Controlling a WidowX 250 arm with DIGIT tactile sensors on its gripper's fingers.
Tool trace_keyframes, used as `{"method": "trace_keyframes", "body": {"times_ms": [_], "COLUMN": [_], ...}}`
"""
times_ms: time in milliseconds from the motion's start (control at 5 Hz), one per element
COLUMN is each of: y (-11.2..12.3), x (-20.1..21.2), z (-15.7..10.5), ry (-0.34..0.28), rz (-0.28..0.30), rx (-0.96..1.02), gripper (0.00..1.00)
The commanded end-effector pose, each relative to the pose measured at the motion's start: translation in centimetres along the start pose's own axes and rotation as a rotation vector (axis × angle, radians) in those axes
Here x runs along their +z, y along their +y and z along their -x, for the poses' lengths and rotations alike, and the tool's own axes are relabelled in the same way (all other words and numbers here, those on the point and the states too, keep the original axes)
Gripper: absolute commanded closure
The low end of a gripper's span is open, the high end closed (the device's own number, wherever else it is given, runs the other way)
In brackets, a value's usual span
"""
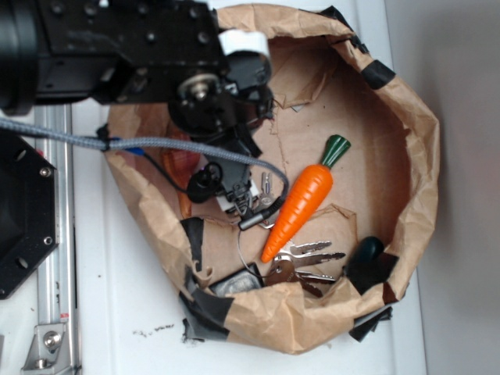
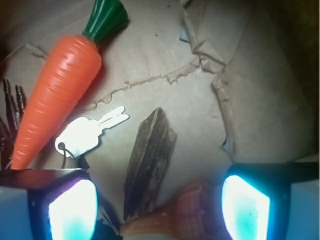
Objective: Grab the wood chip.
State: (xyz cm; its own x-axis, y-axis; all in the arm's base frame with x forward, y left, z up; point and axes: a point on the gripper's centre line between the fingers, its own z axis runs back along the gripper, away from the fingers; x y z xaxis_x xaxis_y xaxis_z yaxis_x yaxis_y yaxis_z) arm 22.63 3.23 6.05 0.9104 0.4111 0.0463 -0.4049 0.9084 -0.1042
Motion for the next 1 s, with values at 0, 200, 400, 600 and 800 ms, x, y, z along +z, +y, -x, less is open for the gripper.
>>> {"method": "trace_keyframes", "body": {"times_ms": [0, 200, 400, 600, 800], "y": [1.0, 0.8, 0.7, 0.4, 0.2], "x": [-2.8, -3.9, -4.9, -5.4, -5.6], "z": [-1.8, -1.7, -1.6, -1.8, -2.4], "ry": [-0.071, -0.085, -0.089, -0.090, -0.089], "rz": [-0.009, -0.016, -0.008, 0.016, 0.019], "rx": [-0.022, -0.046, -0.073, -0.059, -0.062], "gripper": [0.00, 0.00, 0.00, 1.00, 1.00]}}
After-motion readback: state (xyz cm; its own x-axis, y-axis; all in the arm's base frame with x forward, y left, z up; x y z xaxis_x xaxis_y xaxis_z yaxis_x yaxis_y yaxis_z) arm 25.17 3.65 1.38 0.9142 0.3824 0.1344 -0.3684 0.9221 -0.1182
